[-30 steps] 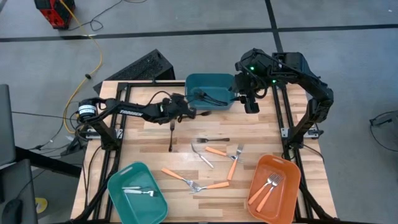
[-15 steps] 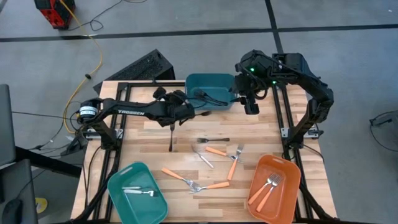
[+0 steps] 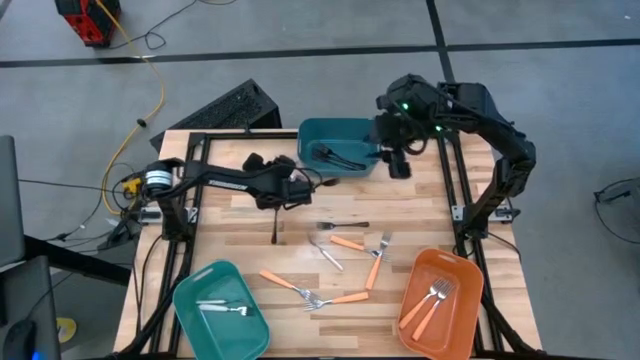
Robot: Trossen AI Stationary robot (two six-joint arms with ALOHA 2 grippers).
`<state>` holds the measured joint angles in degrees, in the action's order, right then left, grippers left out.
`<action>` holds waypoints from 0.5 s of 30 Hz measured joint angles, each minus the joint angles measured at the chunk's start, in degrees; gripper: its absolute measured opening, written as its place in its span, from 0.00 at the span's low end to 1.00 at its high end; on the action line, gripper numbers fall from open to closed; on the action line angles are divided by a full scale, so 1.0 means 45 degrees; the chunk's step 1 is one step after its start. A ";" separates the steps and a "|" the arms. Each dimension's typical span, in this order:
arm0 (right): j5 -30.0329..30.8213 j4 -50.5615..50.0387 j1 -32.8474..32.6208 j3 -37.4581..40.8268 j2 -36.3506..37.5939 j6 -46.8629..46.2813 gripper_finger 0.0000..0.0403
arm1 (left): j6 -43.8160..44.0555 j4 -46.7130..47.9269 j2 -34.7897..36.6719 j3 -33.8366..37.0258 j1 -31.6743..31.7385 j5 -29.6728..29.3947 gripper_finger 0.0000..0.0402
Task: Sort silverware by color (type)
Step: Put the white fork into the green blue bin
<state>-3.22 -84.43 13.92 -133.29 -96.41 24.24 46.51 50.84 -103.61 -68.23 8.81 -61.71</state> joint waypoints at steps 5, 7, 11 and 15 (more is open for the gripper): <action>-0.0022 0.2833 0.0480 0.1944 -0.0085 0.0053 0.48 | -0.0902 0.0888 0.2184 -0.0010 -0.0931 0.0267 0.00; -0.0029 0.4471 0.0528 0.3279 -0.0085 0.0147 0.45 | -0.0885 0.1692 0.3388 -0.0010 -0.1221 0.0239 0.00; -0.0026 0.8470 0.0360 0.5925 -0.0110 0.0238 0.38 | -0.1026 0.2377 0.5702 -0.0019 -0.1707 0.0180 0.00; 0.0018 1.3007 -0.0170 0.8133 -0.0477 0.0214 0.25 | -0.1701 0.2362 0.7528 -0.0019 -0.2100 0.0208 0.00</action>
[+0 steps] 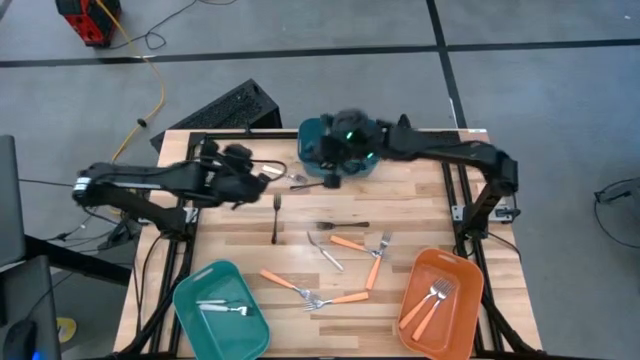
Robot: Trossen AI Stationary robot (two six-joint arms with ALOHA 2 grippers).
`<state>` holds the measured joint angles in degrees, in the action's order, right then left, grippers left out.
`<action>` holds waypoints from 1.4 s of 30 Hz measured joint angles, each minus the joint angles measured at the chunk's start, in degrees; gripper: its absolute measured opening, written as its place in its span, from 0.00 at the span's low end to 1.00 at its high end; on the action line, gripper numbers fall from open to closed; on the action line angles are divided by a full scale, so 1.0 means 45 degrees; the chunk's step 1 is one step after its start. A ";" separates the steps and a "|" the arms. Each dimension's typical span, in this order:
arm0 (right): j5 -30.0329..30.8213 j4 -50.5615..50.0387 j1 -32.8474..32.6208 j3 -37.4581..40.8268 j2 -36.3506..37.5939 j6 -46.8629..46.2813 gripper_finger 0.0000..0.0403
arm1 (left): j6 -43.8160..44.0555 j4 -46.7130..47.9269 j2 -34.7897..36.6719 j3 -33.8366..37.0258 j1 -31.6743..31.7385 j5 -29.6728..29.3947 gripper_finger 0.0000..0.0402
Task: Sort silverware by color (type)
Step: Put the white fork into the green blue bin
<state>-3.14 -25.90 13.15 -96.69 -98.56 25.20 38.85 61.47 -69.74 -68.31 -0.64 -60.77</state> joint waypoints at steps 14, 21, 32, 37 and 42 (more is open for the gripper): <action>0.3639 0.6038 -0.0649 0.1627 -0.5130 -0.0988 0.04 | 0.0046 0.0431 0.1746 0.0011 -0.1122 -0.0502 0.00; 0.6311 0.3992 -0.0929 0.0022 -0.7104 -0.0510 0.04 | 0.0077 0.0449 0.1221 0.0023 -0.1190 -0.0646 0.00; 0.7341 0.1947 -0.0973 -0.2194 -0.8599 -0.0208 0.04 | 0.0102 0.0458 0.0996 0.0017 -0.1190 -0.0797 0.00; 0.7404 0.2135 -0.0968 -0.2253 -0.8584 -0.0173 0.04 | 0.0119 0.0458 0.0999 0.0019 -0.1190 -0.0811 0.00; 0.7076 0.1775 -0.0788 -0.2244 -0.8584 -0.0250 0.04 | 0.0131 0.0458 0.0997 0.0015 -0.1186 -0.0816 0.00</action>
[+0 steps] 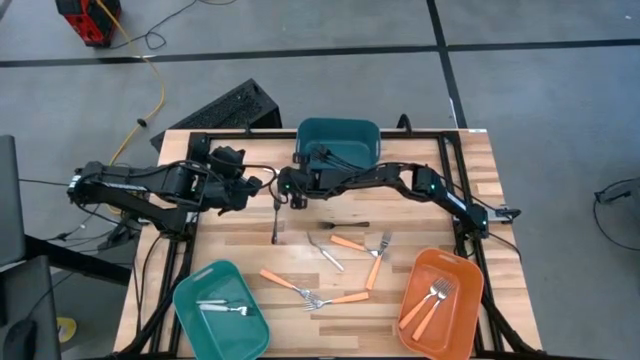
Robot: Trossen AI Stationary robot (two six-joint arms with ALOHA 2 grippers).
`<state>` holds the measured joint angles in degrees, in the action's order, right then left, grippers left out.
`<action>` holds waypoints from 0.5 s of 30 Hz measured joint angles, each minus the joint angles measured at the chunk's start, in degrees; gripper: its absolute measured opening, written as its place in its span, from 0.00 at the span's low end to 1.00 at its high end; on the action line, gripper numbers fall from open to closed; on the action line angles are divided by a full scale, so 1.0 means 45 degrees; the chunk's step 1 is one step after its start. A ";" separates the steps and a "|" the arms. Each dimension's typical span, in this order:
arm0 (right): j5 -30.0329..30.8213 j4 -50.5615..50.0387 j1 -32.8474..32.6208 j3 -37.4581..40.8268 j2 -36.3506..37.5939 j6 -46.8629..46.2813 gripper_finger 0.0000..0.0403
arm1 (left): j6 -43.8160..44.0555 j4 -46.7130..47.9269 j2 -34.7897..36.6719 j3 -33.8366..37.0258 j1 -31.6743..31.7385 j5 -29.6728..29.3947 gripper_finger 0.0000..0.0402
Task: Sort silverware by color (type)
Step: Put the white fork into the green blue bin
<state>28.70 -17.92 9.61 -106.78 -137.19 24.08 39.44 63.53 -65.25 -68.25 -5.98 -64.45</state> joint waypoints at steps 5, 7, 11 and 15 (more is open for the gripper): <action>-0.0443 -0.0528 -0.0146 -0.0010 0.0010 -0.0208 0.04 | 0.0000 0.0000 0.0000 0.0005 0.0000 0.0000 0.00; -0.0345 -0.0544 -0.0314 0.0010 0.0000 0.0192 0.04 | 0.0000 0.0000 0.0000 0.0000 0.0000 -0.0005 0.00; 0.0036 -0.0647 -0.0699 -0.0172 0.0000 0.0943 0.04 | 0.0000 -0.0001 0.0000 0.0005 0.0000 -0.0005 0.00; 0.0077 -0.0584 -0.1258 -0.0753 0.0000 0.3217 0.04 | -0.0009 -0.0001 0.0000 0.0001 0.0000 -0.0005 0.00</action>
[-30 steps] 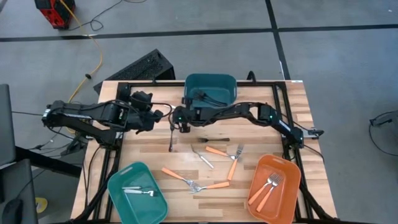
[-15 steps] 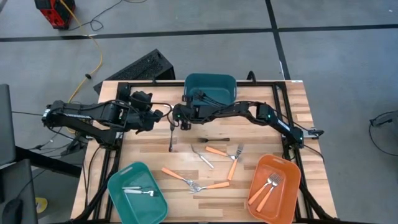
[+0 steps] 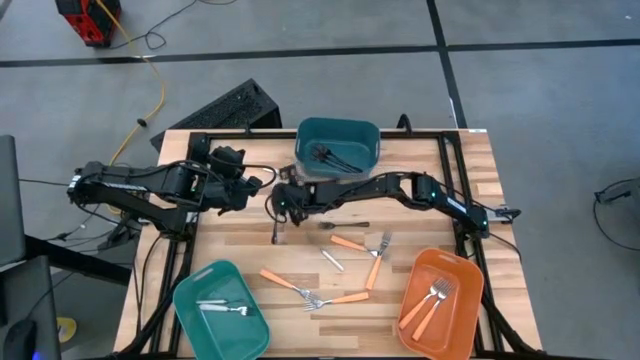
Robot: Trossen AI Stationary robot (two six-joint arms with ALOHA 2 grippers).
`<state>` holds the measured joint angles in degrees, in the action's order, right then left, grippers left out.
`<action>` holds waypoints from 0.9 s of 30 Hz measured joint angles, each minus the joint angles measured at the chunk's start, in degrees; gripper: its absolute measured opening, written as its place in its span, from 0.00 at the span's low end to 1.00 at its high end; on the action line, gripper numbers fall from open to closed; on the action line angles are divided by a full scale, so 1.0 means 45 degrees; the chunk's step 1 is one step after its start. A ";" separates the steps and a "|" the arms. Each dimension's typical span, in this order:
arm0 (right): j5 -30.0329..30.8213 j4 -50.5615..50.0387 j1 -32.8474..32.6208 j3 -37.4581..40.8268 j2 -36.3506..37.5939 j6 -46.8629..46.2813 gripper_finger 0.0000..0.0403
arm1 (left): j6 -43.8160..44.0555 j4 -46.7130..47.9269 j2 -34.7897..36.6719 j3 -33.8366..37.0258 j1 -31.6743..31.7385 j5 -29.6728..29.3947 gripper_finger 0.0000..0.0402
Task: Sort silverware by color (type)
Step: Put the white fork into the green blue bin
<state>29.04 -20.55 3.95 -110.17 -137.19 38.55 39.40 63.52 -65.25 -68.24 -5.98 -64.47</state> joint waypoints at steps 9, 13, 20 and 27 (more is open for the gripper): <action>-0.0809 0.2188 0.0574 -0.1073 0.0034 0.1832 0.04 | -0.0171 0.0005 0.0000 0.0001 0.0000 -0.0300 0.00; -0.1988 0.1751 0.1260 -0.1054 0.0024 0.1921 0.04 | -0.0180 0.0006 0.0000 0.0004 0.0000 -0.0301 0.00; -0.2745 0.0956 0.1580 -0.1049 0.0010 0.3411 0.04 | -0.0177 0.0004 0.0000 0.0002 0.0000 -0.0296 0.00; -0.3348 0.0284 0.1997 -0.1061 -0.0207 0.2917 0.04 | -0.0175 0.0006 0.0000 0.0004 0.0000 -0.0296 0.00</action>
<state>13.98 -19.27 12.94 -114.94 -138.12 51.68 38.61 63.55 -65.25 -68.23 -5.98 -65.80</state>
